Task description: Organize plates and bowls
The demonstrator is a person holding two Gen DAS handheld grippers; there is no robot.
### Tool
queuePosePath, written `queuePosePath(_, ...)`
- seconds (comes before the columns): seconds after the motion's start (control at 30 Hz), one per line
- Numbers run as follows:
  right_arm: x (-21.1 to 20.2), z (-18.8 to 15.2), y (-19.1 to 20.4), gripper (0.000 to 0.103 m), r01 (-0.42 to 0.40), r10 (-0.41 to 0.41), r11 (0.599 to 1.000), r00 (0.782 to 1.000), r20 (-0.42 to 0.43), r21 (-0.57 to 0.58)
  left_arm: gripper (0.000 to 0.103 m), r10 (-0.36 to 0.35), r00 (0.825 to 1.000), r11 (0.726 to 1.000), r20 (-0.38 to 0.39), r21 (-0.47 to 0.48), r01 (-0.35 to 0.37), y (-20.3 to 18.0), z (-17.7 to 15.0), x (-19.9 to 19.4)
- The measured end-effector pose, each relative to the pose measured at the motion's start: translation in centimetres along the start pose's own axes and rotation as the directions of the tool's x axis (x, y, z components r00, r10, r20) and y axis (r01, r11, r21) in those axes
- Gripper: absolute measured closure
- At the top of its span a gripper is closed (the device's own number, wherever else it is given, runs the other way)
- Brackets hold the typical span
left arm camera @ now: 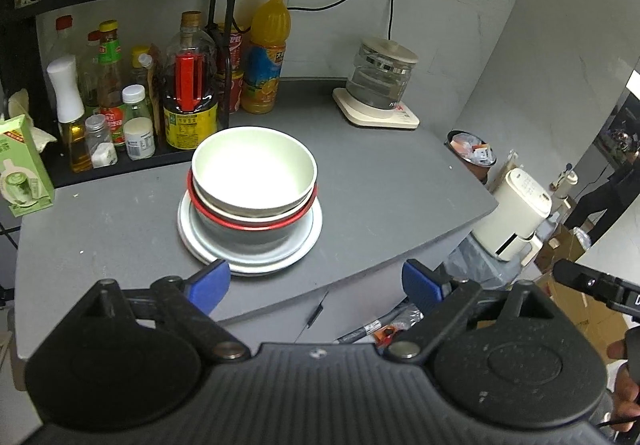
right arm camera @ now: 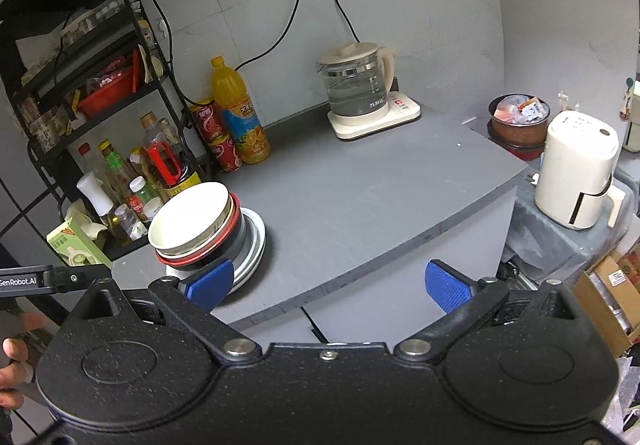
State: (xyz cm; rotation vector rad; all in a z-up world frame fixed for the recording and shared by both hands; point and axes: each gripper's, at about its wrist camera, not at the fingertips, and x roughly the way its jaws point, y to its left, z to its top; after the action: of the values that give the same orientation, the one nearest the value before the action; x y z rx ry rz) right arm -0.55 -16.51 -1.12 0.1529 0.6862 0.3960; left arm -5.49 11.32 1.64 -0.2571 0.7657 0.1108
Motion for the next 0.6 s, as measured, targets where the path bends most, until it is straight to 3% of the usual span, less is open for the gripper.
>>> queuePosePath(0.23, -1.0, -1.2, 0.6, 0.0, 0.013, -0.013, 0.999, 1.0, -0.009, -0.052, 0.001, 0.005, 1.0, 0.999, 0.021, 0.036, -0.005, -0.8, -1.4, -1.2)
queuePosePath(0.6, -1.7, -2.2, 1.5, 0.0, 0.022, -0.023, 0.995, 1.0, -0.006, -0.093, 0.0, -0.003, 1.0, 0.999, 0.026, 0.055, 0.001, -1.7, -3.2, -1.9)
